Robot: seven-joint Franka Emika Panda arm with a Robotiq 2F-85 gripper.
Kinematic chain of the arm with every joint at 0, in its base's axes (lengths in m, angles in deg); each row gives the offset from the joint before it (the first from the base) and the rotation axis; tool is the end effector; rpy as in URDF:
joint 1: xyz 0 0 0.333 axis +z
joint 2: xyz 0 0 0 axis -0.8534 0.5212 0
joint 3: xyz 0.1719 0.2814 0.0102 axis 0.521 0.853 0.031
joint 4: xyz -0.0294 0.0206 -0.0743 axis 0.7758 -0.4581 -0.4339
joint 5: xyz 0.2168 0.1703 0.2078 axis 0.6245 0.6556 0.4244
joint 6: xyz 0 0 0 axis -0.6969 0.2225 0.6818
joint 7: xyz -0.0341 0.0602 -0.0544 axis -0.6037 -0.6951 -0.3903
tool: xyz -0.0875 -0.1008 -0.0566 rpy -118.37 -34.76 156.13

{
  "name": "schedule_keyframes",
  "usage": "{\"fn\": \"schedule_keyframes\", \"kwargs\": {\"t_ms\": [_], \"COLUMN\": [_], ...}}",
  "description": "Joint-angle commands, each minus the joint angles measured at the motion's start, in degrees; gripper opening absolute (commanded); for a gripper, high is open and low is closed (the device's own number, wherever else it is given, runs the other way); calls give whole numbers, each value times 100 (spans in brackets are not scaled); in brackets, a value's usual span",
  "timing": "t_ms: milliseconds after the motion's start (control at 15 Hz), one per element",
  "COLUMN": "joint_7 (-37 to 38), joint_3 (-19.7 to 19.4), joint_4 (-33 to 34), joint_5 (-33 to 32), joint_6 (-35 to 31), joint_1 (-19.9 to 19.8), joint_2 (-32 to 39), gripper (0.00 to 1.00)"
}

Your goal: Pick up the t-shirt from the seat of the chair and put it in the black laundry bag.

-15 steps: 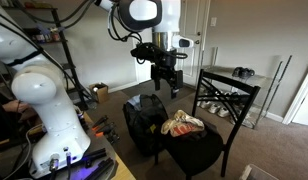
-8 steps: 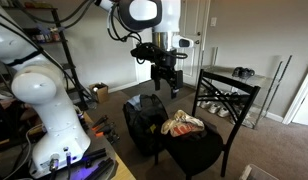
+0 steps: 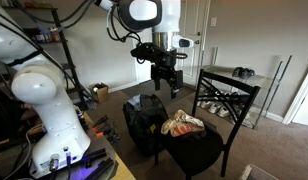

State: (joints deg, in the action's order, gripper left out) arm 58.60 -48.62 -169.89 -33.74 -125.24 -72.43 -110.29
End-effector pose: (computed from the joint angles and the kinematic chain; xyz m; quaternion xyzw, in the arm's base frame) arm 0.2883 -0.2390 0.4073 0.9983 -0.0520 -0.0179 0.0201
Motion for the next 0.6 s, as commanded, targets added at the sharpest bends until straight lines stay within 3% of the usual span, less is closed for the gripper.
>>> {"fn": "schedule_keyframes", "kwargs": {"t_ms": [0, 267, 533], "joint_7": [-36, 260, 266], "joint_3": [98, 179, 603], "joint_4": [10, 220, 456], "joint_5": [46, 263, 722], "joint_6": [11, -222, -371], "joint_1": [-101, 16, 443], "joint_2": [14, 263, 441], "gripper": [100, 100, 100]}}
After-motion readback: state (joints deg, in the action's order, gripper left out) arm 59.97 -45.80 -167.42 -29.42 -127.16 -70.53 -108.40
